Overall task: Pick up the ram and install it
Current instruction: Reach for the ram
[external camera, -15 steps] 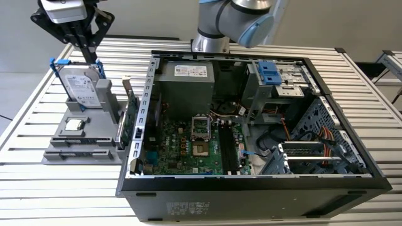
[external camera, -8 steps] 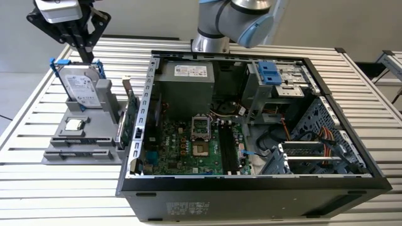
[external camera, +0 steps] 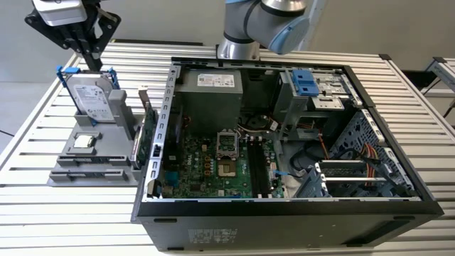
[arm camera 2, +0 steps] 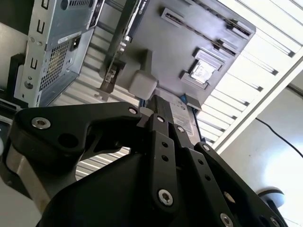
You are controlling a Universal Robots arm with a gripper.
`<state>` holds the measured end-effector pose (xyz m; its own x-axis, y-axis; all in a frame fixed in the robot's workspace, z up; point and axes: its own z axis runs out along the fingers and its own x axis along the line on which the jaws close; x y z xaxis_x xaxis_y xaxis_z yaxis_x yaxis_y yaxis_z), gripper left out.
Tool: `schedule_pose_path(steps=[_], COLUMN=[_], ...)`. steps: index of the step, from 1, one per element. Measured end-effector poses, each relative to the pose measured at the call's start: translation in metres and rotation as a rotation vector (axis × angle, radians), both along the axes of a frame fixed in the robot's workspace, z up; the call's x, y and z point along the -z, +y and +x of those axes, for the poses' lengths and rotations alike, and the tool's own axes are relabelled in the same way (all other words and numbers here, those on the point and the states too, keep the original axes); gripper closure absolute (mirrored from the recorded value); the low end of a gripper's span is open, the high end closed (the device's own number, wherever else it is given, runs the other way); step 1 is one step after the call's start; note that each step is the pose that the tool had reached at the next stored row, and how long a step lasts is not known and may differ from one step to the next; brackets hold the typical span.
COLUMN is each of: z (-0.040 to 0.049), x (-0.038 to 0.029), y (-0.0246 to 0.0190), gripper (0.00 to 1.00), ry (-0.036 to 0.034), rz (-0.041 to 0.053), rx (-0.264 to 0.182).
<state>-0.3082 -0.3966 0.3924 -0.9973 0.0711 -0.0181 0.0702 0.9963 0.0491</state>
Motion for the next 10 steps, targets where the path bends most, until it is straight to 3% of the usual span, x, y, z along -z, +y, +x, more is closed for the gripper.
schedule_pose_path(steps=[10], z=[-0.0113], x=[0.0000], y=[0.0001], gripper=[1.00], ry=[0.0000], rz=[0.0000], rx=[0.000])
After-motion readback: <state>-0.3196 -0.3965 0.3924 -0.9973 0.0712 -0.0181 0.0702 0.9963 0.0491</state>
